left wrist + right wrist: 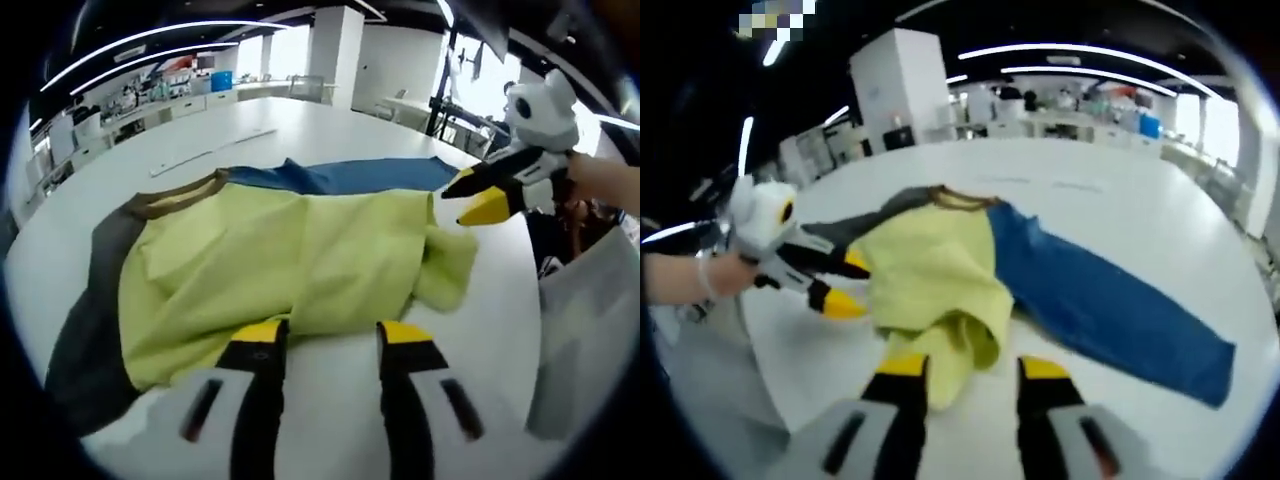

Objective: Fold the garment on the visible template until the final outline fits inside the template.

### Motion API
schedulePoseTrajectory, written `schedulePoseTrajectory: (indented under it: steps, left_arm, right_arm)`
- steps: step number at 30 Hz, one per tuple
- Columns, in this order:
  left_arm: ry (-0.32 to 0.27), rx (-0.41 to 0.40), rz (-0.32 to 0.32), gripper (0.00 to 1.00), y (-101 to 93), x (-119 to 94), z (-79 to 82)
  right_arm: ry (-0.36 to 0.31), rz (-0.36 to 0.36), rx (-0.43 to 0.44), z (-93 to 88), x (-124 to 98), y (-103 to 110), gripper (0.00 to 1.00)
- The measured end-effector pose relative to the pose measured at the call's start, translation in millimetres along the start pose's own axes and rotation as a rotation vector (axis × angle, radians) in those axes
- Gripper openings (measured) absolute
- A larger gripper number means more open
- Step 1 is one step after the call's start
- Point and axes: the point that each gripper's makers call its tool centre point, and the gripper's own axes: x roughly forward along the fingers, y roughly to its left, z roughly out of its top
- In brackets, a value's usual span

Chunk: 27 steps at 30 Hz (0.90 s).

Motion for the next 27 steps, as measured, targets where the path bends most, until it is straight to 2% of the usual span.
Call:
schedulePoseTrajectory:
  steps: [4,7,10,16,20,21,27]
  left_arm:
    - [0.006,0.026,0.009,0.26,7.1,3,-2.9]
    - [0.012,0.047,0.018,0.17,11.1,2,-2.0]
    - [0.014,0.058,0.018,0.03,14.7,2,-2.7]
    - [0.02,0.071,-0.022,0.0,13.9,-6,1.7]
    - [0.005,0.045,-0.062,0.0,8.6,-24,28.3]
    - [0.004,0.046,-0.066,0.0,11.0,-26,28.7]
    - [0.014,0.061,-0.096,0.0,18.4,-43,58.1]
  right_arm:
    - [0.003,-0.005,0.013,-8.1,1,-2,0.31]
    - [0.005,-0.004,0.033,-14.3,-4,-1,0.3]
    - [0.003,-0.007,0.039,-16.8,-6,-1,0.3]
    - [0.006,-0.008,0.048,-17.7,-6,-1,0.29]
    - [0.009,-0.011,0.04,-18.5,-7,-2,0.29]
    - [0.008,-0.01,0.04,-18.5,-7,-2,0.29]
    - [0.009,-0.005,0.042,-19.3,-6,0,0.28]
